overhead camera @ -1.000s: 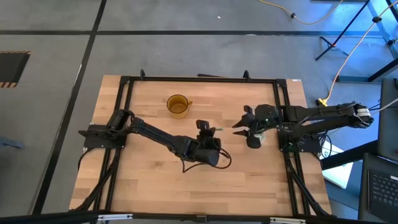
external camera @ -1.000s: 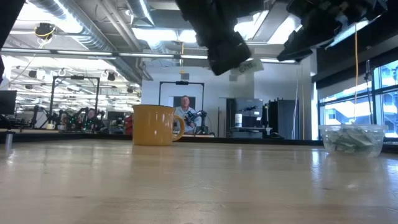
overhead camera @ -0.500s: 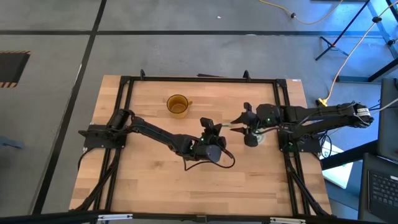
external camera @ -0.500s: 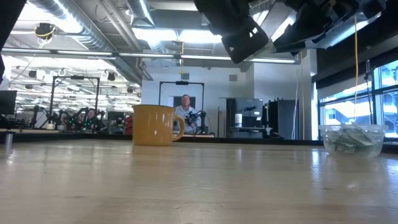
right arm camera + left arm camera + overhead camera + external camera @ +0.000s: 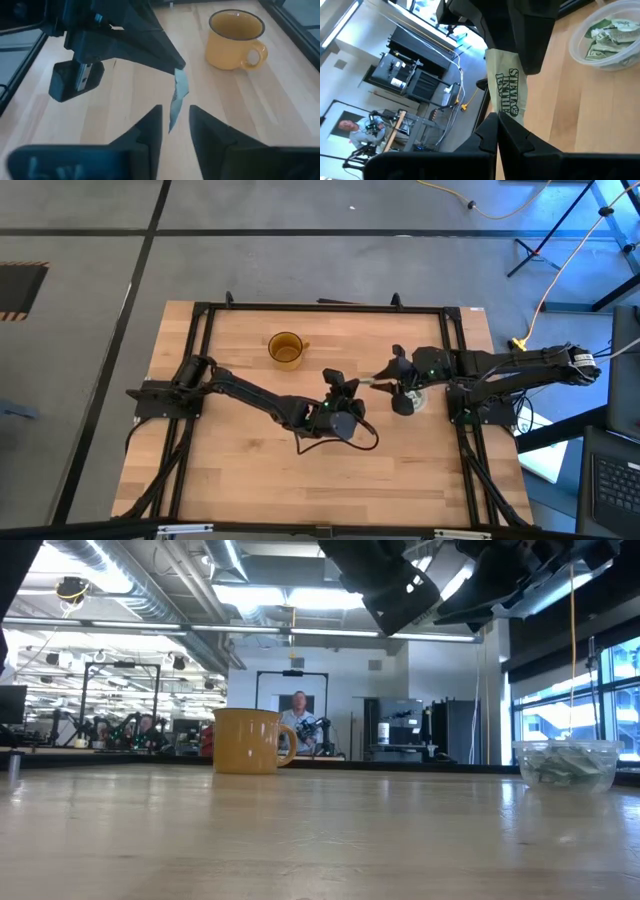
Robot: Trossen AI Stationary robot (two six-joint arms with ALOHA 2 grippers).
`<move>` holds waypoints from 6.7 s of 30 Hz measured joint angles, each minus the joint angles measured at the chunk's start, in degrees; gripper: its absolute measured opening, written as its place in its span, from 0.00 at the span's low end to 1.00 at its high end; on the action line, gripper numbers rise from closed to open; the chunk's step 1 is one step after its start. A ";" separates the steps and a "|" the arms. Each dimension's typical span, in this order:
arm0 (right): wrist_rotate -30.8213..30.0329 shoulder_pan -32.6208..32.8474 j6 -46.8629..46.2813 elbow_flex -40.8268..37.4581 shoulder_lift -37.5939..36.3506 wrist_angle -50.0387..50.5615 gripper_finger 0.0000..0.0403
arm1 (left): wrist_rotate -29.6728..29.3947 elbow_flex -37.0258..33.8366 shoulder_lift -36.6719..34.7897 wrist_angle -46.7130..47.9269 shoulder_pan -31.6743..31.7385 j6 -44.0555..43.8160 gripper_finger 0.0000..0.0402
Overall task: Pick and place items into bin
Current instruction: Put the stevia packet into the transparent bin, then return to Home Position
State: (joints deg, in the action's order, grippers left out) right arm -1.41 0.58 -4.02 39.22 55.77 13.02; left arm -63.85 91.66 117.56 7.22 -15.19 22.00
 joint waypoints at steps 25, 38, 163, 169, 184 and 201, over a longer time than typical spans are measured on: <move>-2.62 -1.84 -12.76 5.61 -5.82 28.77 0.01 | 29.46 -5.12 -13.37 18.84 3.27 -20.14 0.28; 11.41 -4.34 -22.96 3.86 -6.64 46.06 0.00 | 56.85 -37.98 -34.29 -19.42 8.95 -24.21 0.26; -5.20 -11.82 -6.17 -31.24 -55.64 3.39 0.34 | 53.88 -91.21 -108.85 -15.95 35.47 -31.58 0.26; -5.18 -11.80 -6.11 -34.47 -55.45 -1.00 0.34 | 52.64 -91.21 -108.85 -14.79 35.47 -31.01 0.26; -11.00 -11.82 -1.54 -34.77 -55.45 -2.50 0.34 | 52.56 -91.21 -108.80 -13.15 35.47 -30.23 0.26; -11.04 -11.82 -4.70 -34.77 -55.45 -2.50 0.34 | 52.58 -91.21 -108.80 -13.17 35.47 -30.23 0.26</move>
State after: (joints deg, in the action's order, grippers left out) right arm -12.45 -11.25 -8.73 4.45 0.32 10.51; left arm -11.27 0.45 8.75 -5.96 20.27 -8.23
